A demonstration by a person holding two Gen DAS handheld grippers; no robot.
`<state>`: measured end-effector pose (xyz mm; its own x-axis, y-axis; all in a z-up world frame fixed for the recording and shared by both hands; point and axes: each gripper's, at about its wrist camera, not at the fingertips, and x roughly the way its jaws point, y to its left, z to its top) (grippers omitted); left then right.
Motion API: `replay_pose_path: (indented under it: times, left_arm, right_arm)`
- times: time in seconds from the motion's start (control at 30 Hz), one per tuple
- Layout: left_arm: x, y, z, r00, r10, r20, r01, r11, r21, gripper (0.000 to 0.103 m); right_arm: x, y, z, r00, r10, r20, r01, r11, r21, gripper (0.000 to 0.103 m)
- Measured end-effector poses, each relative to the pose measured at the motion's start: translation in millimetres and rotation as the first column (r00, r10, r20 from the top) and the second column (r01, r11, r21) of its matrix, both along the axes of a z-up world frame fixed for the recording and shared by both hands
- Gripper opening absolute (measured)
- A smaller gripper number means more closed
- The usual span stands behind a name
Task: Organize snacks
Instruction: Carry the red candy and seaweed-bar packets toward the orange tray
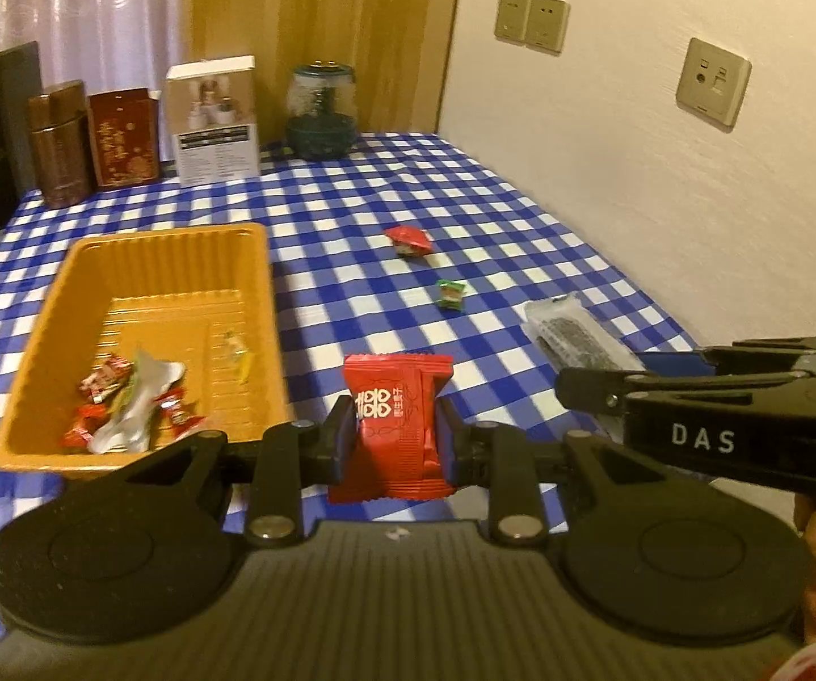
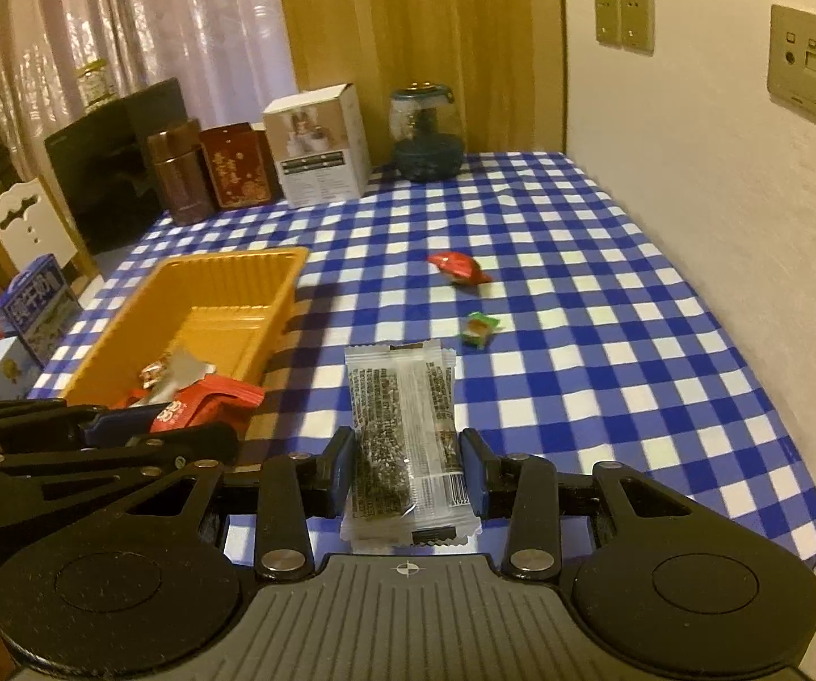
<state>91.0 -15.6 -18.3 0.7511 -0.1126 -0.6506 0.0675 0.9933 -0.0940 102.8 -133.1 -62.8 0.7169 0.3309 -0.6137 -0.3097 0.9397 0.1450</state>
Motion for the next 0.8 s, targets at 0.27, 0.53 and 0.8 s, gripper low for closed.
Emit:
replay_pose_path:
  times: [0.27, 0.53, 0.8]
  left_arm:
    - [-28, 24, 10, 0.999, 0.053, 0.012, -0.053, 0.998, 0.022, 0.026]
    - [-45, 51, 15, 0.995, 0.101, 0.011, -0.101, 0.995, 0.023, 0.026]
    - [-54, 72, 17, 0.990, 0.142, 0.014, -0.142, 0.990, 0.016, 0.026]
  right_arm:
    - [-19, 23, 7, 1.000, 0.026, 0.012, -0.026, 1.000, 0.016, 0.040]
    - [-29, 50, 9, 0.997, 0.070, 0.014, -0.070, 0.997, 0.015, 0.040]
    - [-33, 72, 8, 0.994, 0.108, 0.016, -0.108, 0.994, 0.008, 0.040]
